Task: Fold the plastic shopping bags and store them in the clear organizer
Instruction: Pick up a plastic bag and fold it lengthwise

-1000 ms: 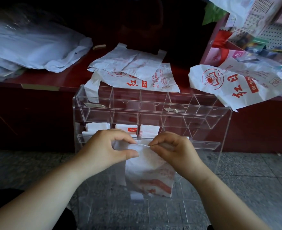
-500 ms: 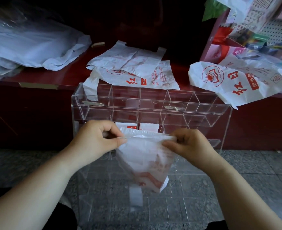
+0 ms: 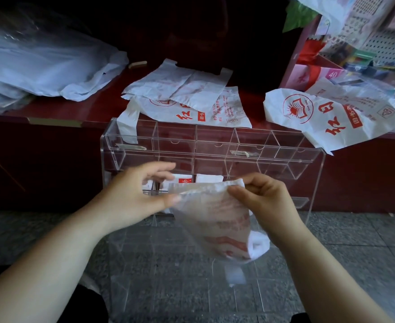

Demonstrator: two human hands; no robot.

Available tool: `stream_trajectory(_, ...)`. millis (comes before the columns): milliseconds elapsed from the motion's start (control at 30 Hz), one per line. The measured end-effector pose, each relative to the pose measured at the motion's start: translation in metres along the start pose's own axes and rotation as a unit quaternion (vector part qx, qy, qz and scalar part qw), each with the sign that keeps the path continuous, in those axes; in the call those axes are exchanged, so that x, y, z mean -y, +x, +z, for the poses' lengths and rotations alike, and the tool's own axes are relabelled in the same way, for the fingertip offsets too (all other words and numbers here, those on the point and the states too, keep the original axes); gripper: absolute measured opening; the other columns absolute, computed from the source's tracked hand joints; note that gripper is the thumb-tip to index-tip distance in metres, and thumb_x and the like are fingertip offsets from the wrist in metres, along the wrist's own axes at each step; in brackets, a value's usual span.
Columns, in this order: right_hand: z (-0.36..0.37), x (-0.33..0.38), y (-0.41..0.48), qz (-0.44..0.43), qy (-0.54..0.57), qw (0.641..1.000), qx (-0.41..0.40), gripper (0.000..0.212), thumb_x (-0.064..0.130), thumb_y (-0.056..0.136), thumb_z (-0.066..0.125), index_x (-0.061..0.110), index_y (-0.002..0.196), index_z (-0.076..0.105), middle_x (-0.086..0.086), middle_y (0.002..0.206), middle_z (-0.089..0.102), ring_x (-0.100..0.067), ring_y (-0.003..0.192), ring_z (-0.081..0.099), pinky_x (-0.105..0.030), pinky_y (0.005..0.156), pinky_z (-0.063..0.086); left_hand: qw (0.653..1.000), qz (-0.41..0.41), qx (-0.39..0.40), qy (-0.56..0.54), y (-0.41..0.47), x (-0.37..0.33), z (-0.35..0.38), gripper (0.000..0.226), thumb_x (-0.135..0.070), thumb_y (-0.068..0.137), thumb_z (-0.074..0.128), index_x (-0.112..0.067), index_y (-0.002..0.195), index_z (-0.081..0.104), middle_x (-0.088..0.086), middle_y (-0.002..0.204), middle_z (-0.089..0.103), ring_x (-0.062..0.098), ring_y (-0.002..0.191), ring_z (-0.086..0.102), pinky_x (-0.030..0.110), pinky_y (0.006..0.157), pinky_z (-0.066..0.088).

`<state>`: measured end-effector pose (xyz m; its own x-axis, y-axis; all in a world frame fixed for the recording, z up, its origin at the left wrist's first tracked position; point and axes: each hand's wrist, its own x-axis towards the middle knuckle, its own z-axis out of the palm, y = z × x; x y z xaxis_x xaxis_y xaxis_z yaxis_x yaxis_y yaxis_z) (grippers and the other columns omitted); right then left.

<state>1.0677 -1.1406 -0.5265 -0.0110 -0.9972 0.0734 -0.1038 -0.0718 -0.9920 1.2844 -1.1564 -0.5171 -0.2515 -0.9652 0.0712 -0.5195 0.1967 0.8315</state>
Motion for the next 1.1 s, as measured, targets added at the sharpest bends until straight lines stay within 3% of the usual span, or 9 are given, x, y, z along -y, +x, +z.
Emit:
stream_trajectory(133, 0.014, -0.002, -0.004, -0.017, -0.023, 0.998, 0.047, 0.024, -0.005, 0.078, 0.063, 0.015, 0.065, 0.062, 0.008, 0.053, 0.065, -0.002, 0.055, 0.061, -0.017, 0.058, 0.051, 0.991, 0.055, 0.044, 0.112, -0.004, -0.012, 0.023, 0.065, -0.081, 0.055, 0.054, -0.05, 0.112, 0.049, -0.037, 0.104, 0.048, -0.012, 0.099, 0.048, 0.013, 0.09, 0.038)
stream_trajectory(200, 0.02, -0.002, -0.005, -0.014, -0.008, 0.998, 0.055, 0.026, -0.004, 0.079, 0.063, 0.017, 0.065, 0.062, 0.007, 0.053, 0.065, -0.002, 0.055, 0.06, -0.018, 0.057, 0.05, 0.991, 0.082, 0.023, 0.103, 0.0, -0.009, 0.035, 0.034, -0.071, 0.068, 0.056, -0.039, 0.078, 0.062, -0.025, 0.077, 0.059, -0.003, 0.076, 0.055, 0.029, 0.074, 0.046)
stream_trajectory(267, 0.02, -0.006, -0.004, -0.002, -0.011, 0.998, 0.064, 0.024, -0.001, 0.08, 0.063, 0.019, 0.067, 0.061, 0.008, 0.054, 0.065, -0.002, 0.056, 0.059, -0.02, 0.058, 0.05, 0.991, 0.107, -0.017, 0.084, 0.005, -0.002, 0.036, 0.041, -0.058, 0.07, 0.058, -0.02, 0.057, 0.053, -0.009, 0.059, 0.055, 0.007, 0.058, 0.048, 0.032, 0.058, 0.035)
stream_trajectory(367, 0.017, -0.01, -0.007, 0.056, -0.085, 0.987, 0.124, 0.004, 0.01, 0.079, 0.068, 0.011, 0.077, 0.065, 0.006, 0.064, 0.066, -0.006, 0.064, 0.06, -0.025, 0.063, 0.05, 0.989, 0.136, -0.055, 0.028, 0.009, -0.002, 0.031, 0.041, -0.058, 0.066, 0.051, -0.018, 0.07, 0.06, 0.002, 0.069, 0.058, 0.017, 0.059, 0.047, 0.023, 0.053, 0.034)
stream_trajectory(500, 0.01, -0.02, -0.002, 0.132, -0.134, 0.968, 0.165, 0.028, 0.017, 0.079, 0.069, -0.01, 0.08, 0.061, -0.011, 0.072, 0.06, -0.018, 0.067, 0.054, -0.031, 0.063, 0.043, 0.984, 0.109, -0.135, -0.036, 0.013, 0.002, 0.019, 0.031, -0.023, 0.075, 0.07, -0.029, 0.05, 0.053, -0.011, 0.046, 0.048, 0.0, 0.047, 0.04, 0.01, 0.046, 0.028)
stream_trajectory(733, -0.028, -0.027, 0.012, 0.154, -0.24, 0.942, 0.178, 0.03, 0.018, 0.082, 0.067, 0.011, 0.055, 0.057, 0.004, 0.052, 0.047, -0.005, 0.05, 0.041, -0.02, 0.052, 0.032, 0.963, 0.049, -0.255, -0.072, 0.02, 0.023, -0.025, 0.02, -0.031, 0.07, 0.06, -0.023, 0.053, 0.064, 0.007, 0.066, 0.052, 0.005, 0.058, 0.041, 0.012, 0.047, 0.031)
stream_trajectory(833, -0.039, -0.029, 0.014, 0.169, -0.259, 0.933, 0.186, 0.035, 0.016, 0.081, 0.068, 0.023, 0.048, 0.06, 0.012, 0.044, 0.052, 0.001, 0.043, 0.045, -0.014, 0.05, 0.037, 0.957, 0.05, -0.273, -0.08, 0.019, 0.027, -0.031, 0.02, -0.019, 0.078, 0.068, -0.034, 0.065, 0.069, -0.012, 0.054, 0.057, -0.003, 0.051, 0.043, 0.009, 0.049, 0.033)
stream_trajectory(1000, -0.056, -0.03, 0.017, 0.195, -0.052, 0.973, 0.113, 0.013, 0.01, 0.071, 0.072, 0.002, 0.069, 0.062, -0.007, 0.065, 0.066, -0.011, 0.055, 0.063, -0.017, 0.059, 0.054, 0.934, 0.004, -0.322, -0.155, 0.021, 0.031, -0.042, 0.045, -0.014, 0.087, 0.06, -0.044, 0.054, 0.067, -0.021, 0.051, 0.061, -0.008, 0.05, 0.051, 0.007, 0.05, 0.041)
stream_trajectory(1100, -0.064, -0.033, 0.021, 0.152, 0.1, 0.983, 0.04, 0.073, 0.046, 0.027, 0.09, 0.002, 0.075, 0.057, -0.009, 0.07, 0.066, -0.017, 0.064, 0.065, -0.026, 0.061, 0.056, 0.934, -0.061, -0.305, -0.177, 0.024, 0.033, -0.039, 0.032, -0.016, 0.09, 0.055, -0.024, 0.06, 0.064, -0.021, 0.044, 0.057, -0.004, 0.047, 0.051, 0.012, 0.049, 0.042)
